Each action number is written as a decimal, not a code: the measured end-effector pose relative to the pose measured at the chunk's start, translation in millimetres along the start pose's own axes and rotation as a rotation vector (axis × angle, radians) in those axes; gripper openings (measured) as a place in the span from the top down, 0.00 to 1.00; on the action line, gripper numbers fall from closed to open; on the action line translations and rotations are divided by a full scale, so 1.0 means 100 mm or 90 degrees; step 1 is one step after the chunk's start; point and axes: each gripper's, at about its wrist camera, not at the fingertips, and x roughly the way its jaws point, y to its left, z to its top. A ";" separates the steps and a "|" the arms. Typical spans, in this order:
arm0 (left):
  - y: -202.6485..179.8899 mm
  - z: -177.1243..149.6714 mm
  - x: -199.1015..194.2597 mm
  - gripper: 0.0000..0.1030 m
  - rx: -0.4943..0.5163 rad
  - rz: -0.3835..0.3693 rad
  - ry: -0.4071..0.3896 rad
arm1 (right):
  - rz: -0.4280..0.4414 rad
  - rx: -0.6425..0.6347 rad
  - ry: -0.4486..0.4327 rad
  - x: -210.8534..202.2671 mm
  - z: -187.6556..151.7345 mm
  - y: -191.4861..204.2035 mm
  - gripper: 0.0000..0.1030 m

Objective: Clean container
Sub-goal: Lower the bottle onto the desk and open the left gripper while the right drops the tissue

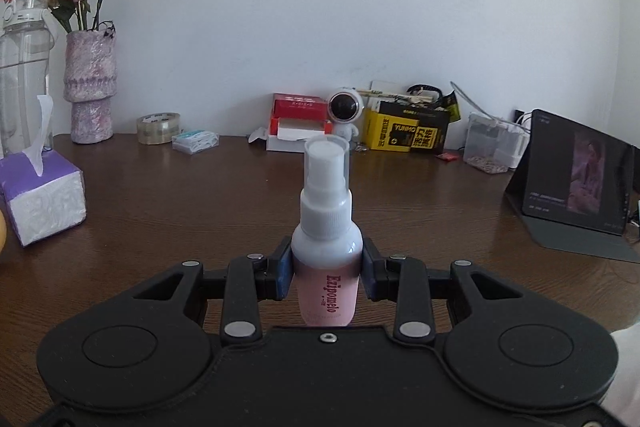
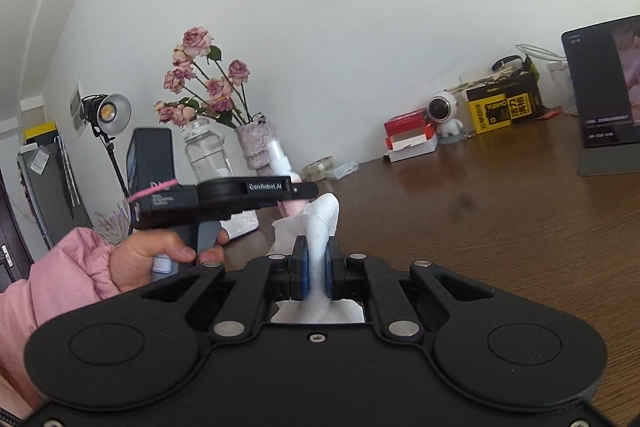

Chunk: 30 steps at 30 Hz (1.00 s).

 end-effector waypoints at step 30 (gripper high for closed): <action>-0.14 -0.11 -0.23 0.00 0.110 0.034 -0.033 | -0.155 -0.075 0.109 1.28 0.43 -0.47 0.90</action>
